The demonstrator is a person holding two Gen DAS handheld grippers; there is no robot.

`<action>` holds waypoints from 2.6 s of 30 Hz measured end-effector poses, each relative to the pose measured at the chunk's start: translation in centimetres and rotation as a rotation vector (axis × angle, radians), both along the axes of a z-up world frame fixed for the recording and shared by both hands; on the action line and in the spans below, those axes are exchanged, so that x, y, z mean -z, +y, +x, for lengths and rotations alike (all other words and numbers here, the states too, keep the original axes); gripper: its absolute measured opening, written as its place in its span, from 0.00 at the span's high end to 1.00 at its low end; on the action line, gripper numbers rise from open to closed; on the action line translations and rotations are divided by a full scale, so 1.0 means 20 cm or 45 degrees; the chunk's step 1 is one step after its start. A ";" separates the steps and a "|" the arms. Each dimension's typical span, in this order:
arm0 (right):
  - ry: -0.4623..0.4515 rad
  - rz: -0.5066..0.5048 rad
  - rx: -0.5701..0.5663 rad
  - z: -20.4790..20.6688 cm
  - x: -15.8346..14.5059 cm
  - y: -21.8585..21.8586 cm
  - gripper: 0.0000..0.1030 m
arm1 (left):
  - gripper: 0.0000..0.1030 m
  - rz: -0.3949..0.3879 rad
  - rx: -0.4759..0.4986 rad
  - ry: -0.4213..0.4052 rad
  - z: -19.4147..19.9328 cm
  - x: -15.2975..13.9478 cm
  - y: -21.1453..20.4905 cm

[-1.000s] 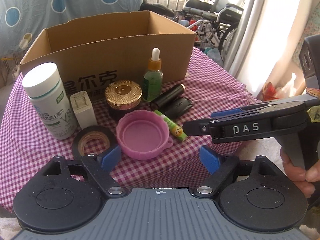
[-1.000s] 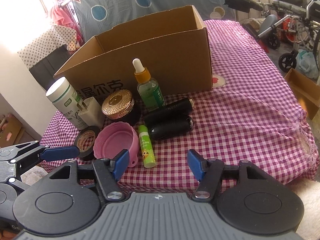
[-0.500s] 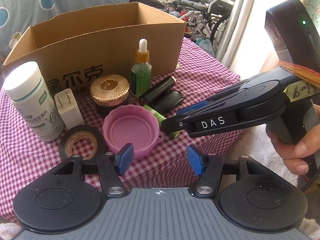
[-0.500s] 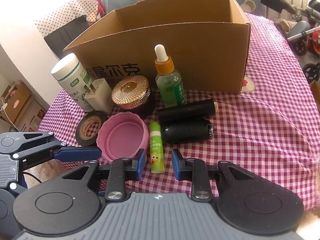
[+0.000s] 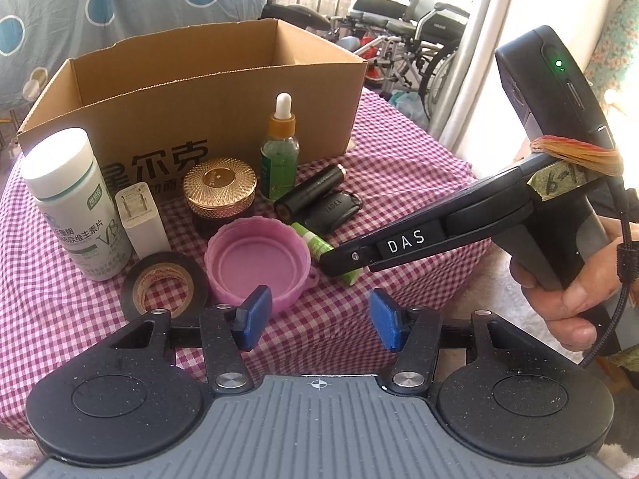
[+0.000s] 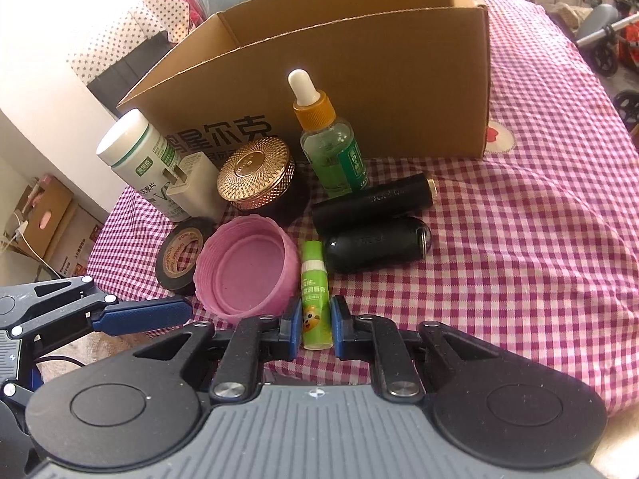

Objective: Organize rigid objects
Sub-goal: 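Move the right tool down to the green glue stick and close on it, then lift the glue stick with the right tool and carry it over the box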

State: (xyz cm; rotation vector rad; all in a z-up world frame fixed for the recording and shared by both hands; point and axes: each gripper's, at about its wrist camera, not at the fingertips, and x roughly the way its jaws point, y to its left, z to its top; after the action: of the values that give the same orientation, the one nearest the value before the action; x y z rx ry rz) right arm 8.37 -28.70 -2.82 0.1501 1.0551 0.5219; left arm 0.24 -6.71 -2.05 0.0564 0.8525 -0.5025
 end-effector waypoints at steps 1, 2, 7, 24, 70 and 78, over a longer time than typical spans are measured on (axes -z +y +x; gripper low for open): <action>0.019 0.019 0.016 -0.02 0.00 -0.03 0.84 | 0.47 -0.005 0.008 0.004 -0.01 0.00 0.00; 0.033 0.034 0.029 -0.03 0.01 -0.05 0.84 | 0.47 -0.012 0.018 0.012 -0.01 0.00 -0.02; 0.106 0.112 0.093 -0.06 0.02 -0.12 0.84 | 0.52 -0.037 0.073 0.039 -0.01 0.04 -0.07; 0.346 0.357 0.202 -0.10 0.07 -0.35 0.84 | 0.78 -0.202 0.014 0.309 0.12 0.20 -0.09; -0.003 0.536 0.163 -0.14 -0.45 -0.20 0.84 | 0.80 -0.211 0.051 -0.071 0.04 -0.32 0.08; -0.125 0.524 0.016 0.24 -0.74 0.03 0.84 | 0.79 -0.180 -0.055 -0.221 0.30 -0.55 0.20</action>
State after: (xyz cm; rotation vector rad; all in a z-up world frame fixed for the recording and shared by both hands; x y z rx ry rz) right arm 13.11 -28.01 11.89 0.4888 0.8405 0.7243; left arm 6.19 -2.72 9.01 -0.0474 0.6459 -0.5083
